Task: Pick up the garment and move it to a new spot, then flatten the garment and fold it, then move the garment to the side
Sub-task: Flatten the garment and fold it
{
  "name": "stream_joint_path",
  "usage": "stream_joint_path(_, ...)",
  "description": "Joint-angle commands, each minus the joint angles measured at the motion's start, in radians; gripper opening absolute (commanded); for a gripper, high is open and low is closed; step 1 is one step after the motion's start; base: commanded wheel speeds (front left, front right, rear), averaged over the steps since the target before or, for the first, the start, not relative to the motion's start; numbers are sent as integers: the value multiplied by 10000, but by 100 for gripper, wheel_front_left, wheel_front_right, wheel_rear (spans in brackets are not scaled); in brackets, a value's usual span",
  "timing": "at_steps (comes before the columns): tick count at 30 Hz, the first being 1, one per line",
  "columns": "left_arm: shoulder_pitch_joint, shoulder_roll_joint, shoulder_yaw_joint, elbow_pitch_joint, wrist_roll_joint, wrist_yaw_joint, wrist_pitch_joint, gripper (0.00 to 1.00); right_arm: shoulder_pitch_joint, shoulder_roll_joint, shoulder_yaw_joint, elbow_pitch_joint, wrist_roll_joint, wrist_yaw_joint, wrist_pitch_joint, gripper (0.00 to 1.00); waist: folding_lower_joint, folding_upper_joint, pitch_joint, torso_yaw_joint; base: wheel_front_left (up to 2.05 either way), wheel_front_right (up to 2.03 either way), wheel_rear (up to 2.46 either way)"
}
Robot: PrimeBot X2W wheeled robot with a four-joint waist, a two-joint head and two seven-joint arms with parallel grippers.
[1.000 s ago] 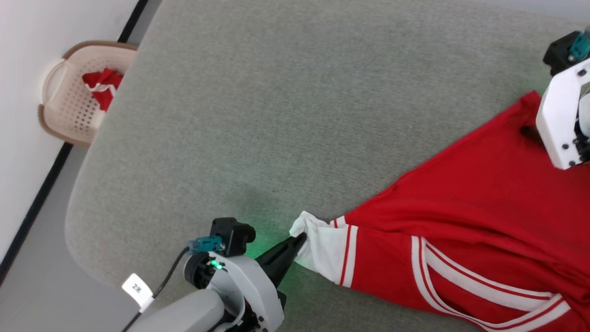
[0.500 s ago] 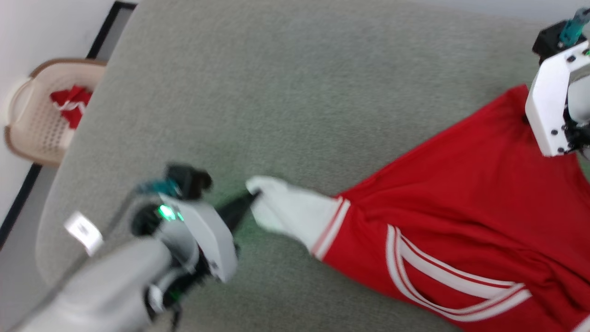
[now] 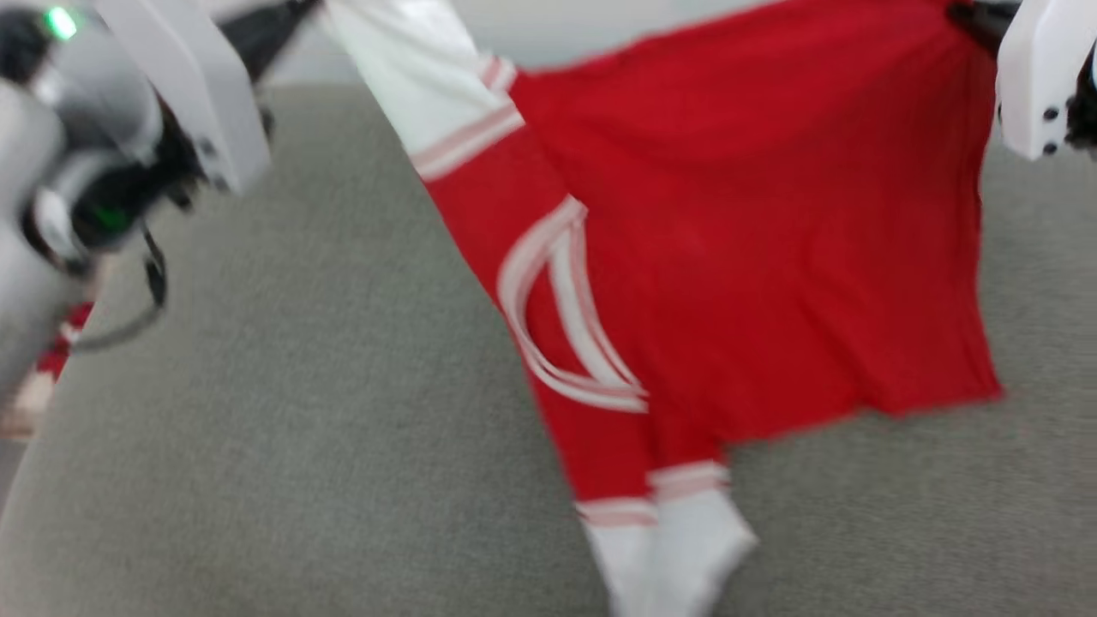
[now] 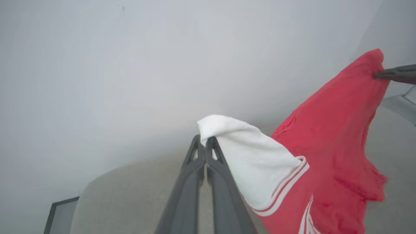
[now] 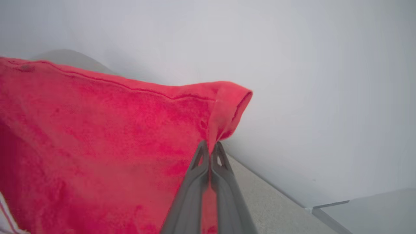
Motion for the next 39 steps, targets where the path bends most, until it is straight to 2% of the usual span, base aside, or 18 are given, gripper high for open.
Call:
stream_joint_path(1,-496,-53,207,492,-9,-192,-69,0,-207,7,-46,-74,78,-13,-381,0,-1,0,-1007,-870,0,0,0)
stream_joint_path(6,-1695,-459,449,1924,132,-605,-66,0,-500,-190,-115,-272,352,-13,-988,0,-1,0,-1434,-1105,0,0,0)
stream_joint_path(14,-3127,-934,372,3516,408,-1041,310,0,-1012,-729,-243,-790,750,-13,-974,0,-1,0,-1342,-1299,0,0,0)
stream_joint_path(19,-3732,-1045,209,3994,665,-1166,445,0,-1261,-846,-540,-727,790,-13,-1005,0,-1,0,-772,-1379,0,0,0)
stream_joint_path(23,-4522,-1224,140,4437,1019,-1231,262,0,-1811,-720,-938,-249,349,-13,-1217,0,-1,0,345,-1494,0,0,0)
stream_joint_path(26,-5138,-1494,67,4983,1427,-1178,-125,0,-2361,-328,-1313,520,-245,-13,-1538,0,-1,0,1440,-1577,0,0,0)
stream_joint_path(29,-5856,-1780,-13,5558,1966,-997,-777,0,-3065,408,-1734,1644,-1045,-13,-2236,0,-1,0,2516,-1731,0,0,0)
stream_joint_path(31,-6562,-2050,113,5973,2290,-811,-1533,0,-3678,909,-2073,2493,-1764,-13,-3096,0,-1,0,3109,-1764,0,0,0)
stream_joint_path(35,-7938,-2479,561,6424,2782,-483,-3786,0,-4963,1550,-2838,4024,-3654,-13,-5717,0,-1,0,4041,-1612,0,0,0)
stream_joint_path(37,-8425,-2709,792,6586,2876,-562,-4800,0,-5335,1866,-3085,4654,-4492,-13,-6662,0,-1,0,4369,-1459,0,0,0)
stream_joint_path(39,-8896,-2830,1053,6560,2866,-810,-5273,0,-5829,2035,-3359,4999,-5261,-13,-7102,0,-1,0,4722,-1338,0,0,0)
